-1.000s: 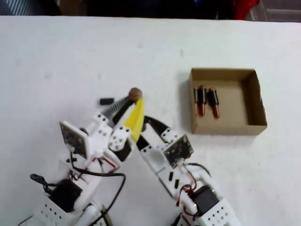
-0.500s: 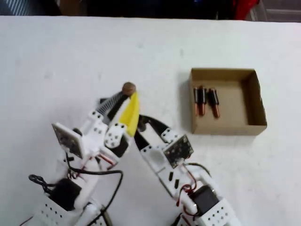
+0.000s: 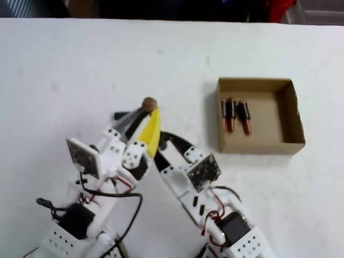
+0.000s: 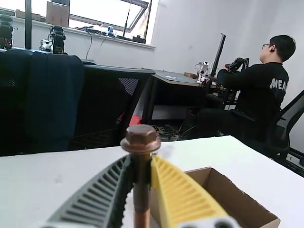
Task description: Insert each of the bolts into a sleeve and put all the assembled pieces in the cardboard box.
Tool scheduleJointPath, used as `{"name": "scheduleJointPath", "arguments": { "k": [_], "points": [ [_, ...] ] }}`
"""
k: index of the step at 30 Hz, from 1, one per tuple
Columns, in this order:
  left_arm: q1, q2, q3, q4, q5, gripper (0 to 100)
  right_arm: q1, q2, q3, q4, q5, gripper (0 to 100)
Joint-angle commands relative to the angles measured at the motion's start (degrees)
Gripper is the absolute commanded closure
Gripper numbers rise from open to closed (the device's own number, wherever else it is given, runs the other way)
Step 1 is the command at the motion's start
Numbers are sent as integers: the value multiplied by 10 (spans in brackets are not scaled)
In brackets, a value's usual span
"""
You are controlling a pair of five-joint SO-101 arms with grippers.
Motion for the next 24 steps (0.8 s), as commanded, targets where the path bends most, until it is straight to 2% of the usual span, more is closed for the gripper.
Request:
{"name": "scheduleJointPath", "arguments": {
  "k": [1,11,18,24],
  "points": [
    [0,-10,-8,1,5,977,-1,-3,5,-11,8,981],
    [0,-30,-5,3,5,977,-1,-3,5,-11,8,981],
    [0,-126,2,68,5,977,-1,-3,5,-11,8,981],
    [0,-129,16,51,5,977,-1,-2,5,-11,8,981]
  ]
}}
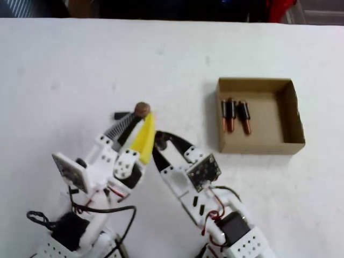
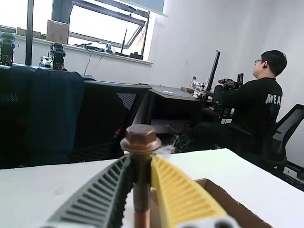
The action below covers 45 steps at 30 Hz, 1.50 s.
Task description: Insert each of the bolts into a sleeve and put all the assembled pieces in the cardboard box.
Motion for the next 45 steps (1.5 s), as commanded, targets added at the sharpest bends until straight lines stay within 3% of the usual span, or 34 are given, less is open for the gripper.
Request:
{"name": "scheduleJointPath", "arguments": {
  "k": [1,13,26,40,45],
  "points": [
    [0,-9,6,-26,5,977,-1,-2,5,-11,8,981],
    [31,-9,28,-51,2,978,-1,-2,5,-11,8,981],
    [22,-9,29,-52,1,978,-1,-2,5,-11,8,981],
    [-7,-8,23,-117,2,978,-1,-2,5,-11,8,981],
    [-7,-8,-5,-88,4,978,-1,-2,5,1,8,981]
  ]
}}
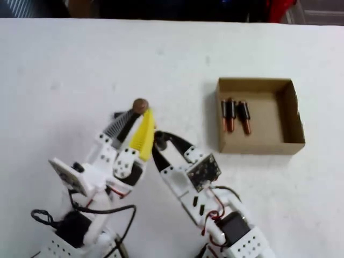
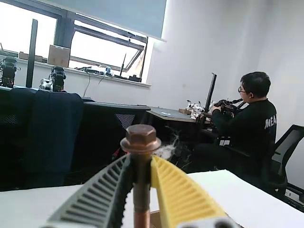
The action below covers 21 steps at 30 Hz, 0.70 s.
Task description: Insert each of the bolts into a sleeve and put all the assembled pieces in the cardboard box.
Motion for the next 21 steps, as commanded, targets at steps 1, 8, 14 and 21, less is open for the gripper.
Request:
{"name": "scheduleJointPath", "arguments": {
  "k": [1,8,14,21],
  "points": [
    [-3,-8,-36,5,3,978,-1,-2,5,1,8,981],
    [-3,-11,-36,9,0,978,0,-2,5,1,8,981],
    [-2,-12,-39,4,-125,978,0,-2,5,2,8,981],
    [-2,-12,-24,19,-142,978,0,-2,5,2,8,981]
  ]
}}
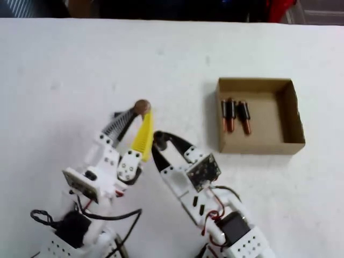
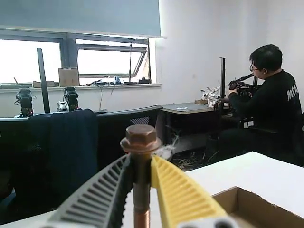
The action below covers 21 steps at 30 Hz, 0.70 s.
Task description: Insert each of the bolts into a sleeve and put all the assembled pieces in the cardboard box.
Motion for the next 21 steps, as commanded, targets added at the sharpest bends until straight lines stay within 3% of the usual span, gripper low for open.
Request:
{"name": "scheduleJointPath", "arguments": {
  "k": [1,10,14,21],
  "points": [
    [-1,-10,-22,26,-8,978,0,-2,5,0,8,981],
    [-26,6,-74,106,2,977,0,-3,5,6,8,981],
    [-51,86,-151,164,45,977,0,-3,5,6,8,981],
    [-44,218,-228,164,47,976,0,-3,5,7,8,981]
  ]
}}
